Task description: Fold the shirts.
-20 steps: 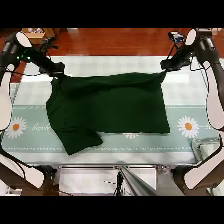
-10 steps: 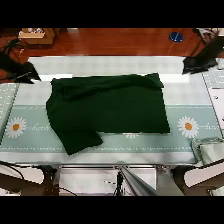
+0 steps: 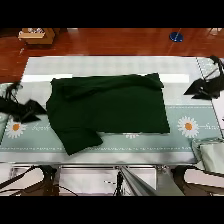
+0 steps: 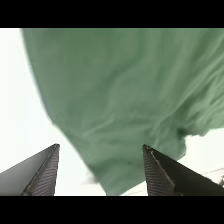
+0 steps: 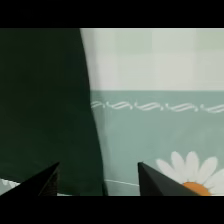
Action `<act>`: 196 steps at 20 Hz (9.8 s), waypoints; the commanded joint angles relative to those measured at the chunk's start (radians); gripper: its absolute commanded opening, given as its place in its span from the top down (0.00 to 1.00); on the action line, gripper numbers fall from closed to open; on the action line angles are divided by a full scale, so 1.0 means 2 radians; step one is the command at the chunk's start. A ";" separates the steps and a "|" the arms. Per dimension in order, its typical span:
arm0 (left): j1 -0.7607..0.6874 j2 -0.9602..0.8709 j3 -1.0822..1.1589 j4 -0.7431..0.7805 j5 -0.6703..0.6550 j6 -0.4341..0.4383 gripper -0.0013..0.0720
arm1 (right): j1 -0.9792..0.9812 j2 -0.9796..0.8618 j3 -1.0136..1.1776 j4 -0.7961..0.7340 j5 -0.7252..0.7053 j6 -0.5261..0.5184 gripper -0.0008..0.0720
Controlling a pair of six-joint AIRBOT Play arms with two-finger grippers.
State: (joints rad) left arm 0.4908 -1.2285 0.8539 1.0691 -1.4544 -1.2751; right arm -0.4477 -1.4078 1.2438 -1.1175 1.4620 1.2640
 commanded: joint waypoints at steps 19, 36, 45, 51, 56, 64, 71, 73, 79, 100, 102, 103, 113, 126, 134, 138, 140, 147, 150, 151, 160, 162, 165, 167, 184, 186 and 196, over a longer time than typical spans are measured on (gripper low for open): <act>-0.040 -0.100 -0.113 -0.106 0.167 0.030 0.77 | -0.068 0.061 -0.159 0.150 -0.047 -0.061 0.25; -0.030 -0.100 -0.112 -0.105 0.115 0.054 0.94 | -0.067 0.061 -0.295 0.092 -0.065 -0.057 0.17; -0.030 -0.100 -0.112 -0.109 0.107 0.068 0.94 | -0.067 0.061 -0.373 0.135 -0.134 -0.058 0.23; -0.030 -0.099 -0.109 -0.109 0.103 0.082 0.95 | -0.067 0.061 -0.380 0.207 -0.152 -0.106 0.95; -0.030 -0.015 -0.066 -0.146 0.070 0.108 0.95 | -0.067 0.128 -0.312 0.258 -0.050 -0.150 0.95; -0.030 0.260 0.206 -0.256 0.088 0.049 0.95 | -0.067 0.335 -0.015 0.371 -0.143 -0.089 0.95; -0.030 0.300 0.537 -0.109 0.136 -0.039 0.95 | -0.068 0.344 0.322 0.159 -0.177 0.056 0.95; -0.030 0.300 0.609 -0.047 0.096 -0.072 0.95 | -0.068 0.344 0.389 0.089 -0.131 0.087 0.95; -0.031 0.299 0.693 0.008 -0.109 -0.125 0.95 | -0.067 0.365 0.455 -0.011 0.098 0.122 0.95; -0.125 0.047 0.310 0.012 -0.044 -0.048 0.95 | 0.161 0.045 0.203 -0.164 0.048 0.078 0.95; -0.141 -0.002 0.310 0.012 -0.002 -0.019 0.95 | 0.177 0.002 0.203 -0.165 -0.014 0.078 0.95; -0.147 -0.023 0.310 0.012 0.022 -0.013 0.95 | 0.179 -0.012 0.203 -0.164 -0.046 0.078 0.95; -0.214 -0.165 0.310 0.012 0.274 0.049 0.95 | 0.178 -0.110 0.203 -0.161 -0.279 0.100 0.95; -0.216 -0.226 0.337 0.021 0.248 0.057 0.95 | 0.178 -0.149 0.203 -0.162 -0.216 0.101 0.95; -0.208 -0.230 0.312 0.077 0.068 -0.030 0.95 | 0.178 -0.163 0.203 -0.164 -0.052 0.117 0.95; -0.210 -0.254 0.301 0.077 0.070 -0.037 0.95 | 0.178 -0.185 0.203 -0.144 -0.052 0.124 0.95; -0.210 -0.256 0.303 0.077 0.079 -0.037 0.88 | 0.178 -0.187 0.203 -0.121 -0.054 0.122 0.93; -0.172 -0.213 0.358 0.077 -0.022 -0.035 0.52 | 0.169 -0.107 0.196 -0.195 0.064 0.049 0.43; -0.136 -0.136 0.277 0.077 -0.022 -0.018 0.52 | 0.127 -0.036 0.127 -0.177 0.042 0.046 0.43; -0.118 -0.101 0.227 0.075 -0.018 -0.005 0.52 | 0.105 -0.009 0.085 -0.154 0.031 0.036 0.43; 0.051 0.120 -0.159 -0.034 0.012 0.075 0.32 | -0.030 0.150 -0.190 0.014 -0.063 -0.039 0.30; 0.046 0.117 -0.193 -0.033 0.028 0.084 0.32 | -0.030 0.158 -0.207 0.016 -0.066 -0.039 0.30; 0.046 0.114 -0.220 -0.033 0.067 0.090 0.32 | -0.030 0.158 -0.211 0.023 -0.067 -0.040 0.30; 0.046 0.109 -0.220 -0.032 0.078 0.092 0.32 | -0.030 0.158 -0.211 0.023 -0.067 -0.040 0.30; -0.023 0.019 -0.220 -0.036 0.151 0.095 0.95 | -0.096 0.158 -0.235 -0.013 -0.033 -0.014 0.30; -0.018 0.019 -0.220 -0.036 0.151 0.099 0.95 | -0.123 0.158 -0.270 0.011 -0.031 -0.024 0.29; -0.018 0.019 -0.220 -0.036 0.151 0.105 0.95 | -0.112 0.158 -0.376 0.033 -0.122 -0.038 0.24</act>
State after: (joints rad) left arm 0.4538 -1.1912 0.4137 0.9668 -1.2098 -1.0679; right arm -0.6846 -1.0924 0.5358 -1.0798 1.2842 1.1927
